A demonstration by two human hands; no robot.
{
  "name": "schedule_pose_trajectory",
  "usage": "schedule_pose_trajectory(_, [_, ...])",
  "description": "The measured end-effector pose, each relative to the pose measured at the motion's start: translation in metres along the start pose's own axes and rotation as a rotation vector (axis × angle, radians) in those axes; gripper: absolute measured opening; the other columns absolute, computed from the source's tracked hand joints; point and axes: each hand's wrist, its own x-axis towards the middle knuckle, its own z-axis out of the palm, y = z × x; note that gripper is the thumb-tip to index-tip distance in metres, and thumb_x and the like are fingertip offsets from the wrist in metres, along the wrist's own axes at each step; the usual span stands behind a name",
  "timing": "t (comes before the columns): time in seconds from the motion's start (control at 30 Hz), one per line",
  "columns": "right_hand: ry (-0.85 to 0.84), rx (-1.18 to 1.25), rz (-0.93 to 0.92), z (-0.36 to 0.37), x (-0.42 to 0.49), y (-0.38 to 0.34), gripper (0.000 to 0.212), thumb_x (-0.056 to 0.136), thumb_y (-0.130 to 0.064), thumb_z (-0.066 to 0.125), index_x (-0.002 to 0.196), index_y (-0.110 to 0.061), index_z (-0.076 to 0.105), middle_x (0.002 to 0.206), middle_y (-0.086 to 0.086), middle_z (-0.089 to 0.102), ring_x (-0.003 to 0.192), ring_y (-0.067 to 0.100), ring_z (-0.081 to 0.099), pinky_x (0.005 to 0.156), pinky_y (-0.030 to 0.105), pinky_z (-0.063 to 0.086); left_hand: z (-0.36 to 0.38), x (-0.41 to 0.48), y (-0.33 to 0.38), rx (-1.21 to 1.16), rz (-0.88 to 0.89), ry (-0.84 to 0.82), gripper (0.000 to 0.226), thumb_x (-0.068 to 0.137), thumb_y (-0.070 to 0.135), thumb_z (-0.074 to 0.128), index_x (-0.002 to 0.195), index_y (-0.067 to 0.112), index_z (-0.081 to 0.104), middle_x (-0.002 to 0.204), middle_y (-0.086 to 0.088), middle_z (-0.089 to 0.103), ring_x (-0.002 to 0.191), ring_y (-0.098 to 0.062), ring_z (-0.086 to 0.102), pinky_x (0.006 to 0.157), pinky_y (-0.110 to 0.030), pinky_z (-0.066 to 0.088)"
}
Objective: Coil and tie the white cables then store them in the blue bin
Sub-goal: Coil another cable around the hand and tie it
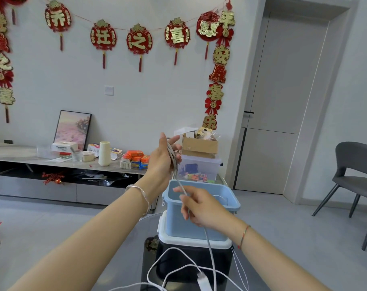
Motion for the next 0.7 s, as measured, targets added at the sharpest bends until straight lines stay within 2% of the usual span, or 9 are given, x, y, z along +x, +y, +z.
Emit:
schedule_pose_trajectory(0.1, [-0.060,-0.227,-0.056,0.003,-0.010,0.001,0.032,0.100,-0.014,0.039,0.131,-0.022,0.046,0.058,-0.002,0.053,0.038,0.001,0.041,0.043,0.010,0.032,-0.010,-0.004,-0.013,0.317,0.085,0.004,0.041,0.102,0.043,0.029,0.109,0.014,0.057,0.064,0.003,0.063,0.043,-0.005,0.052,0.045,-0.015,0.042])
schedule_pose_trajectory(0.2, [-0.010,-0.386,-0.122,-0.001,-0.016,0.001,0.030,0.098,-0.018,0.046,0.126,-0.024,0.054,0.058,-0.011,0.054,0.053,0.002,0.047,0.057,0.017,0.040,-0.021,-0.008,-0.024,0.667,0.184,-0.088,0.037,0.102,0.035,0.033,0.101,0.009,0.059,0.065,-0.006,0.064,0.044,-0.006,0.056,0.051,-0.016,0.047])
schedule_pose_trajectory(0.27, [0.053,-0.456,-0.148,-0.011,-0.018,0.000,0.023,0.096,-0.023,0.050,0.116,-0.026,0.061,0.059,-0.012,0.052,0.058,0.005,0.049,0.069,0.028,0.046,-0.031,-0.008,-0.031,0.844,0.174,-0.167,0.045,0.100,0.037,0.036,0.097,0.001,0.063,0.062,-0.008,0.063,0.045,-0.010,0.056,0.051,-0.018,0.046])
schedule_pose_trajectory(0.33, [0.110,-0.482,-0.198,-0.025,-0.020,-0.005,0.012,0.094,-0.027,0.055,0.100,-0.027,0.065,0.058,-0.010,0.053,0.059,0.008,0.051,0.076,0.035,0.050,-0.039,-0.010,-0.034,0.982,0.132,-0.249,0.042,0.100,0.038,0.036,0.093,0.007,0.064,0.056,-0.005,0.061,0.044,-0.013,0.055,0.048,-0.020,0.044])
schedule_pose_trajectory(0.4, [0.170,-0.440,-0.269,-0.042,-0.023,-0.010,0.006,0.090,-0.026,0.061,0.090,-0.024,0.067,0.061,-0.004,0.058,0.058,0.011,0.053,0.074,0.038,0.050,-0.043,-0.017,-0.032,1.106,0.072,-0.351,0.046,0.101,0.042,0.031,0.088,0.013,0.066,0.049,-0.002,0.058,0.042,-0.015,0.053,0.049,-0.022,0.045])
schedule_pose_trajectory(0.5, [0.198,-0.299,-0.317,-0.064,-0.025,-0.017,0.004,0.086,-0.021,0.068,0.085,-0.017,0.068,0.071,0.011,0.066,0.063,0.032,0.057,0.068,0.042,0.052,-0.036,-0.030,-0.023,1.131,-0.114,-0.552,0.068,0.100,0.053,0.018,0.087,0.012,0.071,0.045,0.000,0.047,0.041,-0.015,0.044,0.052,-0.021,0.043])
schedule_pose_trajectory(0.53, [0.199,-0.262,-0.324,-0.070,-0.024,-0.018,0.003,0.084,-0.019,0.069,0.083,-0.017,0.068,0.070,0.008,0.066,0.062,0.030,0.057,0.068,0.039,0.052,-0.032,-0.034,-0.020,1.090,-0.185,-0.616,0.074,0.098,0.056,0.015,0.088,0.010,0.072,0.044,0.000,0.041,0.040,-0.014,0.039,0.050,-0.020,0.040])
schedule_pose_trajectory(0.6, [0.219,-0.188,-0.334,-0.080,-0.022,-0.018,0.004,0.081,-0.013,0.071,0.080,-0.014,0.067,0.067,-0.002,0.066,0.057,0.013,0.058,0.063,0.023,0.052,-0.022,-0.043,-0.013,0.953,-0.315,-0.718,0.079,0.095,0.062,0.013,0.085,0.007,0.069,0.045,0.001,0.031,0.039,-0.013,0.029,0.045,-0.020,0.031])
schedule_pose_trajectory(0.7, [0.305,-0.032,-0.310,-0.091,-0.019,-0.009,0.004,0.081,-0.009,0.070,0.080,-0.009,0.066,0.066,-0.001,0.065,0.054,0.003,0.056,0.056,0.012,0.045,-0.012,-0.053,-0.005,0.724,-0.378,-0.813,0.065,0.094,0.059,0.020,0.077,0.010,0.059,0.042,0.006,0.024,0.036,-0.009,0.019,0.041,-0.020,0.022])
